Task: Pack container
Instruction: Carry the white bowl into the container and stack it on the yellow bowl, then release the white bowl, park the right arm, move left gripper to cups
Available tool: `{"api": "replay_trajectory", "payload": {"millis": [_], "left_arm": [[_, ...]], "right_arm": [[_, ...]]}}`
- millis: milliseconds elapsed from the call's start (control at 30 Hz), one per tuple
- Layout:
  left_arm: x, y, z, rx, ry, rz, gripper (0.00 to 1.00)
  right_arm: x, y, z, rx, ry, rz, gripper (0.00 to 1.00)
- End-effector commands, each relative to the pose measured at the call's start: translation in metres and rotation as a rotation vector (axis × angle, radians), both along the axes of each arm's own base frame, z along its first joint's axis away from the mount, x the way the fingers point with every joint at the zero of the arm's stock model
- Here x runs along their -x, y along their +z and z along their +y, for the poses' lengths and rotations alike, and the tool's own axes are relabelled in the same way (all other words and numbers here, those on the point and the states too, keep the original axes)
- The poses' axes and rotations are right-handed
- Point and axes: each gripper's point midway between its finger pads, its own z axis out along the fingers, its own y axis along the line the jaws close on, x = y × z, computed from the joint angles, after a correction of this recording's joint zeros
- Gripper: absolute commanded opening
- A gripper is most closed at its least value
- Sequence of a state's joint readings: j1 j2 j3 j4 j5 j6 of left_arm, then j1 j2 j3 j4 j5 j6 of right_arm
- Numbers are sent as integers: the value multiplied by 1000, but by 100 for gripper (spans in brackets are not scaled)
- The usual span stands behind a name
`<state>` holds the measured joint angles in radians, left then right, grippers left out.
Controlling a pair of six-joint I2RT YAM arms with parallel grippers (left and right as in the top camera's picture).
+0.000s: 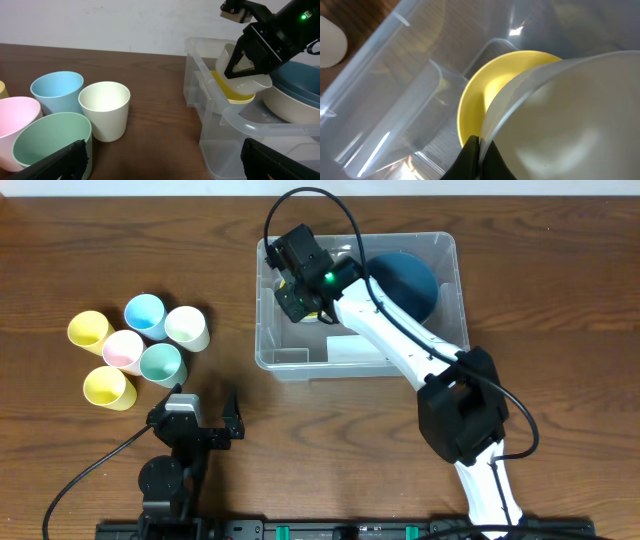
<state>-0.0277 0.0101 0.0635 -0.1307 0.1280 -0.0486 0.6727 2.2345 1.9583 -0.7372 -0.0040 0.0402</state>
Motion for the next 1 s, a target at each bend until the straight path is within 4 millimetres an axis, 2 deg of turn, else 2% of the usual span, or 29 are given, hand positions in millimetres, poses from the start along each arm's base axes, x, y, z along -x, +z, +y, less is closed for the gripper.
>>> {"api": "replay_trajectory", "payload": {"millis": [0, 33, 67, 233, 333, 467, 600, 733, 833, 867, 967], "left_arm": [[1, -13, -1, -8, -8, 38, 98], [1, -13, -1, -8, -8, 38, 98], [1, -13, -1, -8, -8, 38, 98], [1, -13, -1, -9, -8, 38, 98], [1, -13, -1, -8, -8, 38, 98], [1, -13, -1, -8, -8, 38, 98], [1, -13, -1, -8, -8, 38, 98], [1, -13, -1, -8, -8, 38, 98], [1, -13, -1, -8, -8, 38, 98], [1, -13, -1, -8, -8, 38, 98], [1, -13, -1, -8, -8, 38, 98]], "right_arm": [[5, -7, 9, 2, 31, 10, 55], [6, -7, 8, 4, 31, 12, 65], [6, -8, 8, 5, 31, 13, 68], [15, -6, 10, -9, 52, 49, 67], [28, 21, 15, -69, 70, 79, 67], [40, 84, 2, -113, 62, 36, 71], [44, 150, -44, -95, -24, -74, 74], [41, 200, -106, -75, -172, -173, 77], [38, 225, -158, -79, -303, -208, 86], [37, 230, -174, -83, -344, -211, 94], [32, 239, -229, -100, -505, -200, 97]]}}
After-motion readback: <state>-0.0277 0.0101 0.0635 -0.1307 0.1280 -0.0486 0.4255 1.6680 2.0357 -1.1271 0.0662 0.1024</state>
